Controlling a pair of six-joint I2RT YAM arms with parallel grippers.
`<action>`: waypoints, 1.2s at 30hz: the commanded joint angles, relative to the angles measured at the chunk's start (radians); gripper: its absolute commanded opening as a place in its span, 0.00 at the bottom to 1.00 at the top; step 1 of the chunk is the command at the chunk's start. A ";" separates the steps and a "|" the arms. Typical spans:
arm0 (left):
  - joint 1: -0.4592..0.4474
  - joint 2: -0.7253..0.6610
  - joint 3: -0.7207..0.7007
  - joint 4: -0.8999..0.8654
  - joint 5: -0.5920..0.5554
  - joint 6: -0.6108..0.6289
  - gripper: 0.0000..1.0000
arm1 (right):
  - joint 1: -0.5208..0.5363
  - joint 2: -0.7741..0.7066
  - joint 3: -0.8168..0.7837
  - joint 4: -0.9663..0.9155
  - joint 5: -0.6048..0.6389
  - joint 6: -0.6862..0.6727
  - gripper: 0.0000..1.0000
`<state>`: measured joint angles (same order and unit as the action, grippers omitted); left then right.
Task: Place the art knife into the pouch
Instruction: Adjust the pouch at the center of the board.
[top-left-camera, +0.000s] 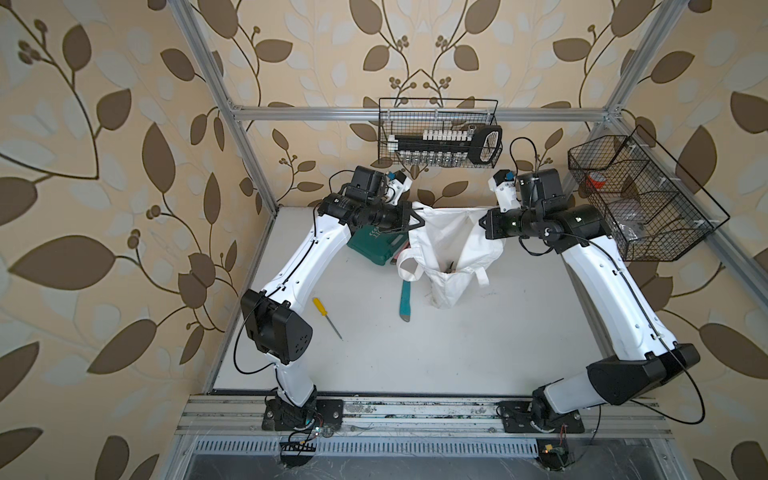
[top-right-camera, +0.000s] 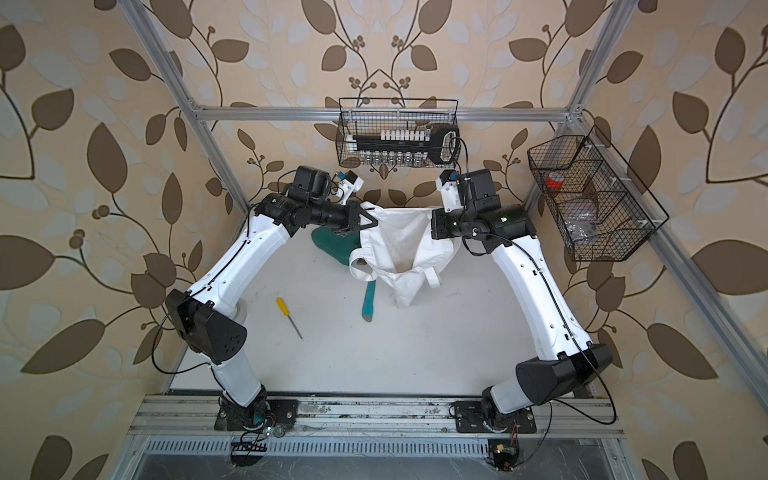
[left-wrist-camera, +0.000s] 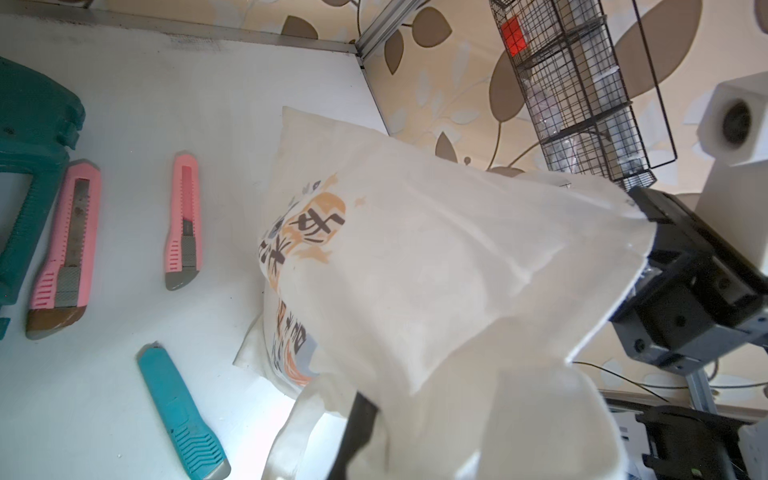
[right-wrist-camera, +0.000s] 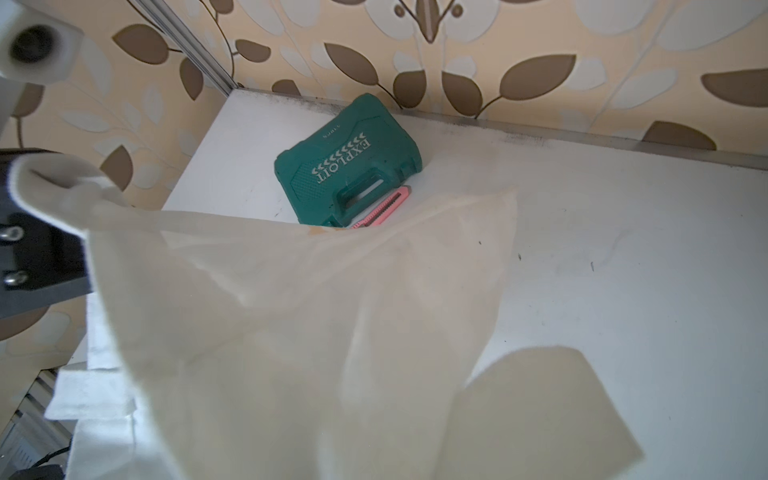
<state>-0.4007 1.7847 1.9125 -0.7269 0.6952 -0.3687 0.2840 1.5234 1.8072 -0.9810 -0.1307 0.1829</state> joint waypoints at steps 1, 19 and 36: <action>0.070 0.034 -0.059 0.025 -0.114 -0.031 0.00 | -0.046 0.028 -0.060 0.013 0.104 0.041 0.00; 0.008 0.252 0.005 0.109 -0.094 -0.068 0.00 | 0.018 -0.232 -0.289 0.031 0.116 0.074 0.68; -0.043 0.215 -0.033 0.125 -0.118 -0.065 0.00 | 0.027 0.080 -0.201 0.054 0.150 0.089 0.55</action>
<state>-0.4339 2.0518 1.8763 -0.6228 0.5919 -0.4316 0.3069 1.5661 1.5745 -0.9459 -0.0055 0.2653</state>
